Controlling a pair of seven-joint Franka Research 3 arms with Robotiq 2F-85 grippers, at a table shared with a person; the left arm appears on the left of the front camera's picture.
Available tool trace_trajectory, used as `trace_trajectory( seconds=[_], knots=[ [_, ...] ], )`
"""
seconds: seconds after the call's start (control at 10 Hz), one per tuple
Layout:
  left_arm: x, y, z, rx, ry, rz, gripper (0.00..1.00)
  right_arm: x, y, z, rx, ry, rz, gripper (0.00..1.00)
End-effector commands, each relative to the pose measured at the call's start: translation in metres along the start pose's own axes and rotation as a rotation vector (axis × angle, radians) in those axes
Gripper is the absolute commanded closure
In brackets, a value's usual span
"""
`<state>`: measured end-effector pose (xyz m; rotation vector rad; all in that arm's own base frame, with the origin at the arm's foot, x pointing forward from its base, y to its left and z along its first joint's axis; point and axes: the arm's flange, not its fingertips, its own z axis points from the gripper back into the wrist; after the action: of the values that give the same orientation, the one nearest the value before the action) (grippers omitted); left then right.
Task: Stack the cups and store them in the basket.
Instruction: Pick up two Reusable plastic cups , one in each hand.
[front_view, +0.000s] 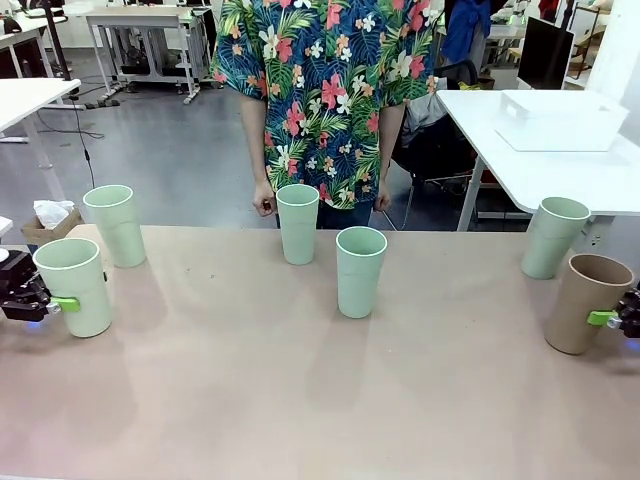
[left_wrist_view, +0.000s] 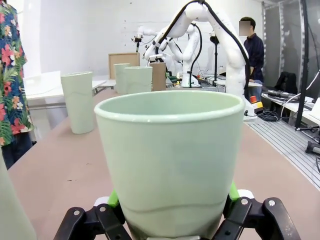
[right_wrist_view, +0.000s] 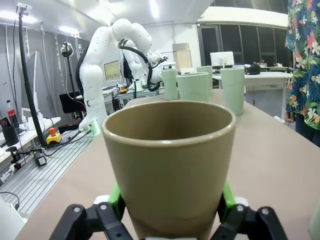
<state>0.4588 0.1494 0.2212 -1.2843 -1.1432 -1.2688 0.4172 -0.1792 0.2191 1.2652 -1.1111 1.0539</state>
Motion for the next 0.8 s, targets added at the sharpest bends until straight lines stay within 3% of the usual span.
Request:
trace_trajectory(
  seconds=[0.0,0.4,0.7],
  knots=[
    [0.023,-0.004,-0.011,0.016,-0.036,-0.032,0.14,0.021,0.012,-0.013,-0.032,-0.014,0.027,0.13],
    [0.115,-0.021,-0.074,0.064,-0.029,-0.08,0.14,0.106,0.046,-0.084,-0.173,0.042,0.094,0.13],
    [0.154,-0.045,-0.104,0.102,-0.044,-0.088,0.14,0.139,0.057,-0.117,-0.207,0.067,0.101,0.13]
  ],
)
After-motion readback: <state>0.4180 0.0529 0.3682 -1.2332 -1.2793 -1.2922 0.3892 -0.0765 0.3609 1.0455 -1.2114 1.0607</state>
